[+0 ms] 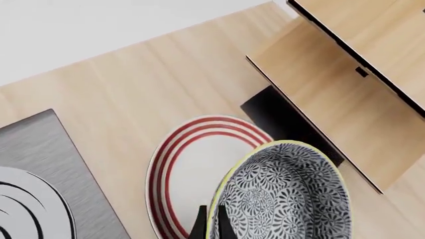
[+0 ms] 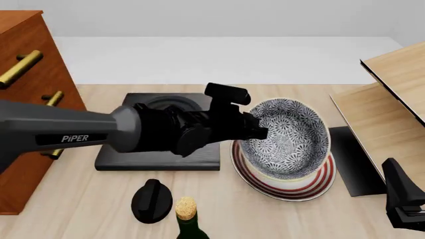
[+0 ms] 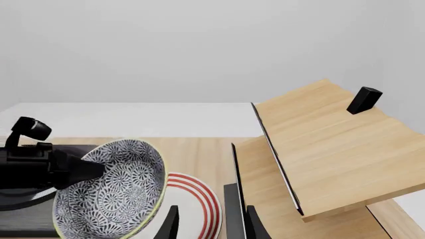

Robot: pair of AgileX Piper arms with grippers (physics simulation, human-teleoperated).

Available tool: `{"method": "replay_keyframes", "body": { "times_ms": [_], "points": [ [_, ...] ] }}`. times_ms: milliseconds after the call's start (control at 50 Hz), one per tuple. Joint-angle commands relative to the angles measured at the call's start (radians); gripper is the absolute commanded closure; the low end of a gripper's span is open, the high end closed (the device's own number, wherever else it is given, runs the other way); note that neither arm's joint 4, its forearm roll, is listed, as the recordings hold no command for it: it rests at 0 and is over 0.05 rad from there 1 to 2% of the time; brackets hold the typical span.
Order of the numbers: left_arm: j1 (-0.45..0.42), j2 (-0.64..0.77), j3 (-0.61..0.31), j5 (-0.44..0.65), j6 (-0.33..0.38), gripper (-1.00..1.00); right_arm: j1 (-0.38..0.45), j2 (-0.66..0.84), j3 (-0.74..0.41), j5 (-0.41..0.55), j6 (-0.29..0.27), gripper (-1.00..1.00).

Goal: Pick up the akita bowl and put it on the plate.

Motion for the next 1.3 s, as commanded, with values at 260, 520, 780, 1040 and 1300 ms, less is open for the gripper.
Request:
{"method": "replay_keyframes", "body": {
  "times_ms": [260,520,780,1040,1300],
  "points": [
    [-0.016,0.064,-0.049,0.009,0.017,1.0,0.0,0.0,0.0,0.0,0.0,-1.0],
    [-0.021,0.093,-0.052,-0.011,0.011,1.0,0.0,0.0,0.0,0.0,0.0,-1.0],
    [-0.018,0.127,-0.058,-0.037,0.009,1.0,0.0,0.0,0.0,0.0,0.0,-1.0],
    [-0.026,0.154,-0.049,-0.061,-0.021,1.0,0.0,0.0,0.0,0.0,0.0,-1.0],
    [-0.024,0.161,-0.043,-0.074,-0.024,1.0,0.0,0.0,0.0,0.0,0.0,-1.0]
  ]
}}
